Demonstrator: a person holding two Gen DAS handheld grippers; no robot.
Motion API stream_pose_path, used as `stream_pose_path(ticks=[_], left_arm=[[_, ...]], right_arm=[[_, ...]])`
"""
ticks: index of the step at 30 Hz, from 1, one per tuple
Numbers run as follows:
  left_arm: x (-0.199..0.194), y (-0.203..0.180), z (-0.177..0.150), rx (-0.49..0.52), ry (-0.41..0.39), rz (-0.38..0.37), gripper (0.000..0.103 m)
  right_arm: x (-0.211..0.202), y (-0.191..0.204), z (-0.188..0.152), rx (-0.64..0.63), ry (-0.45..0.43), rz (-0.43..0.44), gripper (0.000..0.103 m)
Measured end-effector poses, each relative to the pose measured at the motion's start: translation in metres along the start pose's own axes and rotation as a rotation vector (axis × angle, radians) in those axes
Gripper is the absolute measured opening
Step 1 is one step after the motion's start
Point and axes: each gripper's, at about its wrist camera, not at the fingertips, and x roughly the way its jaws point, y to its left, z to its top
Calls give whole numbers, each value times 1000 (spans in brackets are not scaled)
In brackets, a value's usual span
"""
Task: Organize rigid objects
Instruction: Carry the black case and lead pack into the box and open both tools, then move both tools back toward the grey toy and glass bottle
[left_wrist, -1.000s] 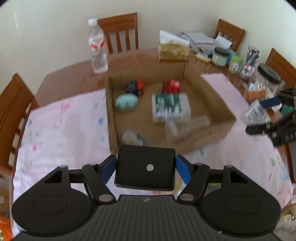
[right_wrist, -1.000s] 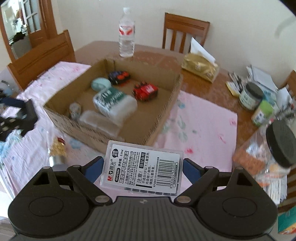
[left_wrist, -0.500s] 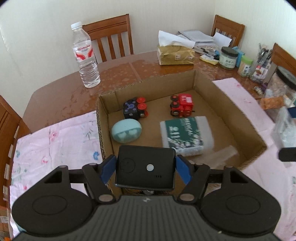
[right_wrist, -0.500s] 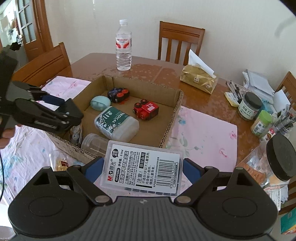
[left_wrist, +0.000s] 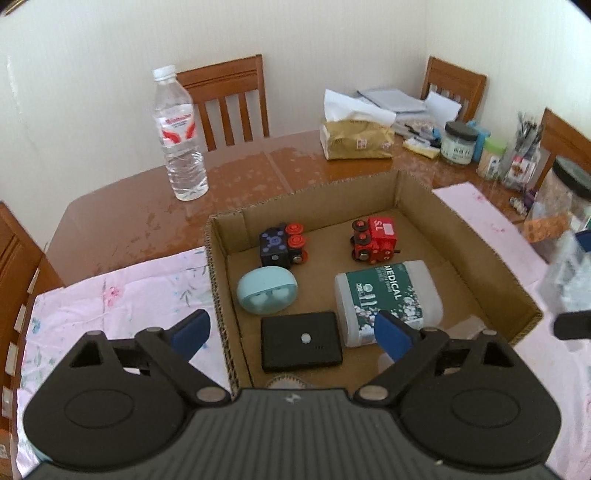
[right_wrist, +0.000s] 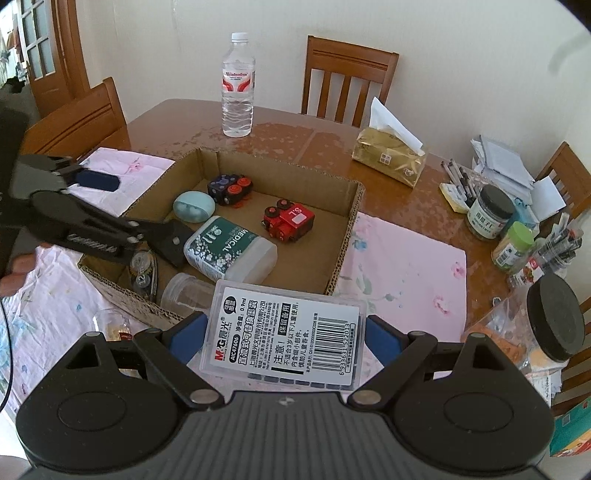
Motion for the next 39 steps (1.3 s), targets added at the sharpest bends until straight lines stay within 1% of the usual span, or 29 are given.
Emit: stream_pose_path(ticks=[2,8,12,15,19,21,23,28,29,30,32,35,39], left_arm=[[-12,4,-4,-19,-9,3,99],[-42,17,-23,-94,-40,22,100],[-51,22,-38,-151,-32,56,100],[-60,27,-50,-215,-31,81,100],[-74,26,-64,-280,-48,152,100],[-82,24,-69,-310,-49,199,100],[-88,20,-73,-347,-34,242,100],[-99,3,-81,-400,-7,325,100],[-100,-1,-83,-413,-2,336,100],[-101,-4,-84,-423,-1,344,100],[-102,-12,-87,-436,8,367,100],[-104,-23,-91,-450,20,390,100],[-107,-33,-93,-441,35,420,100]], right_arm=[[1,3,4,-7,-3,0,94],[12,11,20,-51,-15,5,94],[25,12,30,-91,-4,15,94],[35,13,37,-143,8,23,94],[50,13,47,-236,15,39,94],[56,10,52,-273,7,55,94],[61,6,57,-293,0,75,94],[74,-6,67,-336,-16,134,94],[77,-7,68,-344,-11,145,94],[80,-9,69,-355,-6,156,98],[82,-12,67,-377,-26,169,103],[81,-16,64,-376,-38,187,103],[75,-21,58,-353,-47,216,103]])
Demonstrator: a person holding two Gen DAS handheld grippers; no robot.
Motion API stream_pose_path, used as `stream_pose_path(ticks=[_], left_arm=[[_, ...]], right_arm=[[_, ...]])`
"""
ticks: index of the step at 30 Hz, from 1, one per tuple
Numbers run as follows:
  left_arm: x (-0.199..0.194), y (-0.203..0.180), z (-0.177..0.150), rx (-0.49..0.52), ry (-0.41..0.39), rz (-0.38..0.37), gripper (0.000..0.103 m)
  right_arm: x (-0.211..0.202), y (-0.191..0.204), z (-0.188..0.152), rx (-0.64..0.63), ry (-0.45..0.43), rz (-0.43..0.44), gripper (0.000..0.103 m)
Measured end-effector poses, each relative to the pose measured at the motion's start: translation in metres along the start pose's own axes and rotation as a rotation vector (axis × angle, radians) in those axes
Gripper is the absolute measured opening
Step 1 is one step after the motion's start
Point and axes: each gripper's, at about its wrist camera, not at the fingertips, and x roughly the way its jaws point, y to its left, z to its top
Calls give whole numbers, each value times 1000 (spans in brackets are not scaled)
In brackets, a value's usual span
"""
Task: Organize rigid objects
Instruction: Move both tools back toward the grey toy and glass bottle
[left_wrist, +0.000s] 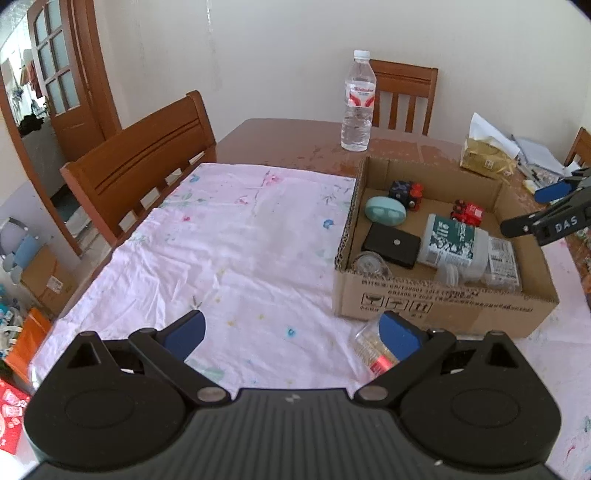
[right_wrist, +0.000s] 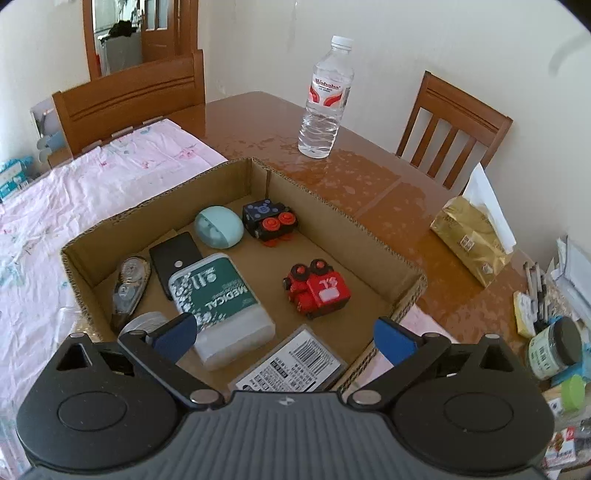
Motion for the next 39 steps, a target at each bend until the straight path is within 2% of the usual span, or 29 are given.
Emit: stream_pose_path(ticks=[7,13,18,23,31,39], left_arm=[[-3,-1,-4,13,17,12,100],[5,2,-6,40,18,-33,100],[12,11,-10,83,32,-94,100],[23,22,-12,135,57,-142,100],[29,33,-18,207,73,-212,100],[32,35,-30,239,110,-272,100]], right_arm=[[-19,6,-16,49,-27,20,103],[-40,20,-33,124,-53,3,103],[-54,47,-49,155,-48,-6,103],[-52,87,-64,160,4,56,103],[-28,143,-87,122,124,129,103],[-7,160,-98,59,180,113,103]])
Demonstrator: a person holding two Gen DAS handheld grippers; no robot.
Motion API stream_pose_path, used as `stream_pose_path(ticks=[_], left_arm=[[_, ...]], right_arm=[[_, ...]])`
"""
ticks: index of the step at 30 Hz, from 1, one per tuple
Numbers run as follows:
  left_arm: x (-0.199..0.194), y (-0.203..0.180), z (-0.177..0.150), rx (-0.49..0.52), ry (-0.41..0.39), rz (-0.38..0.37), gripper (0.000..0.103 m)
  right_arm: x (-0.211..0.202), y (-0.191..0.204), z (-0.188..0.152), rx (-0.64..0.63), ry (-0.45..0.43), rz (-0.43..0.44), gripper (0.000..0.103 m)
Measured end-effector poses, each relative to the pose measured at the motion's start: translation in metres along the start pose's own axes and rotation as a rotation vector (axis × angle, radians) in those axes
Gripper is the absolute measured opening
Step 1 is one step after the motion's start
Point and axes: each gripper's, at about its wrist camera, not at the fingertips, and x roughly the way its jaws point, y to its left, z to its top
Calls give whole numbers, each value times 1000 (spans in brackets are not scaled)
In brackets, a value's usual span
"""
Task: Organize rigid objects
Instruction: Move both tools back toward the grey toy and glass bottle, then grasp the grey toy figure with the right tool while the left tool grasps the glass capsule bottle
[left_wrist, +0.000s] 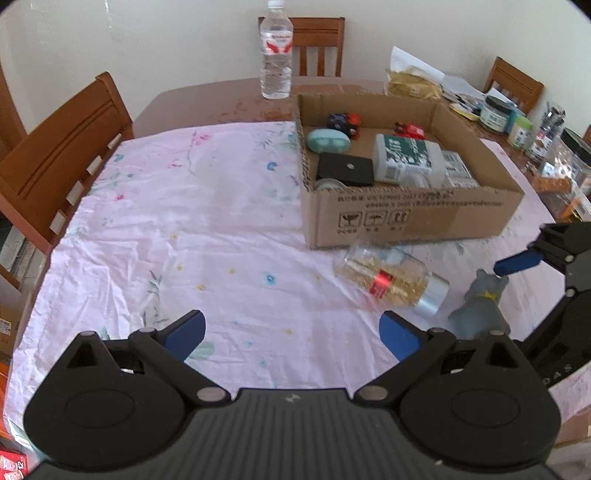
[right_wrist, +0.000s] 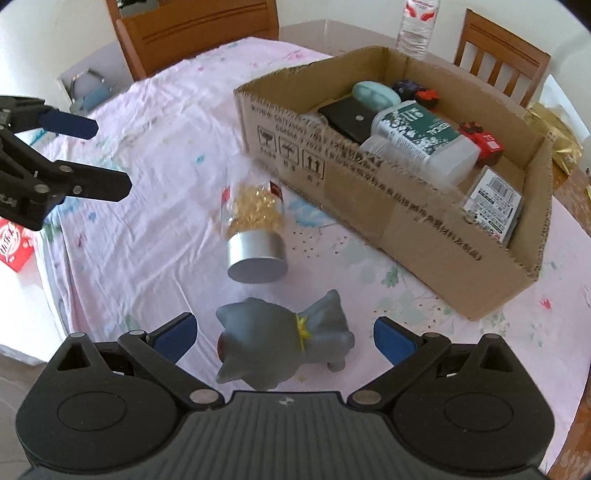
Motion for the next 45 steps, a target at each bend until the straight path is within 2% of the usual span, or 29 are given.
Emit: stream_pose_path(ticks=[8,13,14,15,19,27,33,37,42,45], left_arm=[[5,-4,-3,9,21,-25,100],[8,-9,-1,29,25,-35,100],[9,-10,-1,33,27,-34,100],[9,-11,0,38,28,-34,100],[13,-15,0,53,35,-43,100],[19,-24,3,98,41,-69,100],[27,-37,5,175,47,-107,100],[35,-47,5,232,61,-135,100],[48,-58,4,292,81,-164,100],[56,-61,4,315,98,-176,100]], right_arm=[[11,5,3,-52,16,-12,101],[15,7,4,-82,26,-18,92],[16,7,4,-82,32,-23,87],[17,6,3,-81,40,-24,83],[17,3,1,-58,47,-8,79],[13,-4,-2,35,53,-62,79],[8,-24,-7,172,80,-155,79],[7,-33,-14,210,87,-171,79],[5,-32,-23,215,67,-154,103],[9,-31,-29,219,75,-131,103]])
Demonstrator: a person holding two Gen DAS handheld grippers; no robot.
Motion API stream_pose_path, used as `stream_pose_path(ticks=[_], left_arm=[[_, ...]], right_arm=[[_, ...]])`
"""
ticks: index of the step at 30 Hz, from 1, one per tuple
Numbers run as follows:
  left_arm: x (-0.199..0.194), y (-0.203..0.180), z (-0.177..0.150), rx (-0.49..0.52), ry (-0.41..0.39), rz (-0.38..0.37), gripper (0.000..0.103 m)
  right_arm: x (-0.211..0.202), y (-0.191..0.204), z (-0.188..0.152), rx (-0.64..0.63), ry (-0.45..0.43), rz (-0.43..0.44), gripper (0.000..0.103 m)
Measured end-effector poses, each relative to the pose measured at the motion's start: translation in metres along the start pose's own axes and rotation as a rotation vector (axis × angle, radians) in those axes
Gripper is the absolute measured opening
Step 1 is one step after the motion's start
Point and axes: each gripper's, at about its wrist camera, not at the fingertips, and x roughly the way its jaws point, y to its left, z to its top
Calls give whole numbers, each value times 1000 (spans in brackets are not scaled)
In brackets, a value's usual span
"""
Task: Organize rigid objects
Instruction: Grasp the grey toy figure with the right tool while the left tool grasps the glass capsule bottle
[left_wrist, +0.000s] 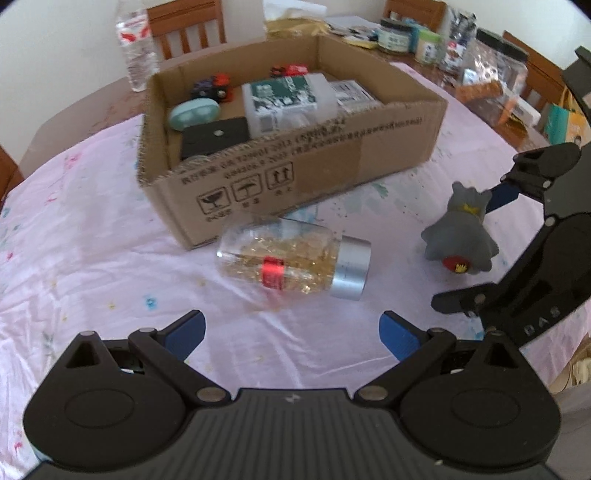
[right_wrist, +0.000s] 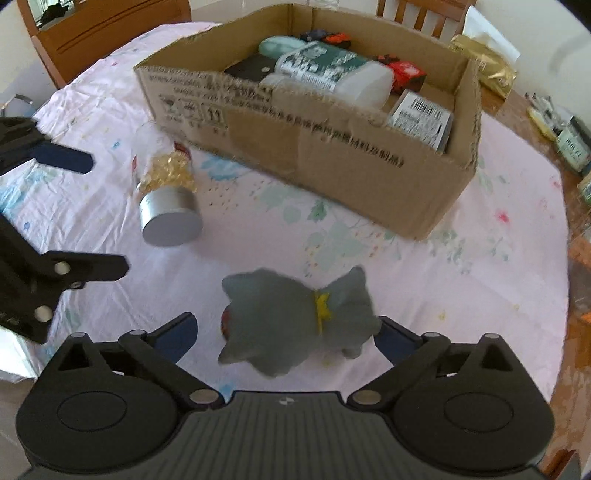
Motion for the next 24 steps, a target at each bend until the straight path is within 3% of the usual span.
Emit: stream_pose_path(ticks=[9,17,24], left_arm=[[22,6,-5,2,40,-27,103],[30,11,1,52,-57,-64,103],[37,11,14,72,-72,-47,103]], right_arm=[[2,3,-11,0,-28,-12,103],[-1,6,-22,13,-82,-20,103],[-3,7,-25,16,-102,-21,103]])
